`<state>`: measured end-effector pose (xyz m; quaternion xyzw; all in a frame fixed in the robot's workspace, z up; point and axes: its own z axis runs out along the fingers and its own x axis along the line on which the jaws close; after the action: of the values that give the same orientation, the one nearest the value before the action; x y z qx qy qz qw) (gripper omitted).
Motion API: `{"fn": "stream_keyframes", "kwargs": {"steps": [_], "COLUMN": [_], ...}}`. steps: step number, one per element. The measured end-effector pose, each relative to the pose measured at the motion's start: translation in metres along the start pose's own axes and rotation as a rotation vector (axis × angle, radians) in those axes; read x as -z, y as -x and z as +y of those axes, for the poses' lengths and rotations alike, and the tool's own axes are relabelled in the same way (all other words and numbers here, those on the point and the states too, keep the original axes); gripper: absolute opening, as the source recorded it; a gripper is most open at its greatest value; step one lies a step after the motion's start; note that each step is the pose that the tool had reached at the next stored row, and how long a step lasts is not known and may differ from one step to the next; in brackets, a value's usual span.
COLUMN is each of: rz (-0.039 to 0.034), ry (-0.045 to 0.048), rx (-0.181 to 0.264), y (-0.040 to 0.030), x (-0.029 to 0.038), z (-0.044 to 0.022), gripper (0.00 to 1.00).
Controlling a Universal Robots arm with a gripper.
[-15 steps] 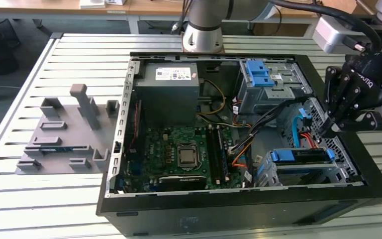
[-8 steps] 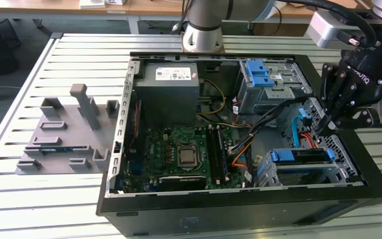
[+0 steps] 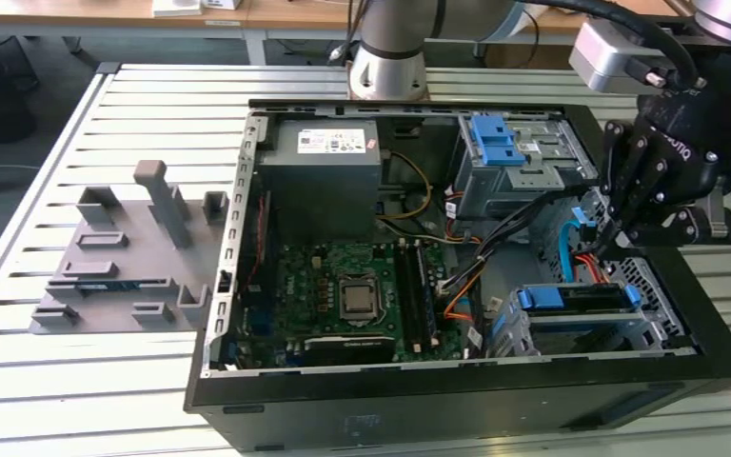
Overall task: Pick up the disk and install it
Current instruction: 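Insert the second disk wire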
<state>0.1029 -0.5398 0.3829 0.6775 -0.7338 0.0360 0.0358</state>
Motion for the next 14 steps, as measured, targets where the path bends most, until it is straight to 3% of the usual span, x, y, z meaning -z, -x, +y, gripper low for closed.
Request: {"fn": "stream_keyframes", "kwargs": {"steps": [6,14], "rz": [-0.0003,-0.0004], "ry": [-0.0014,-0.0014], "rx": [0.013,0.014], "y": [0.0025,0.0117], "x": [0.0027,0.0052], "z": [0.0005,0.0018], "gripper": [0.11,0.11]}}
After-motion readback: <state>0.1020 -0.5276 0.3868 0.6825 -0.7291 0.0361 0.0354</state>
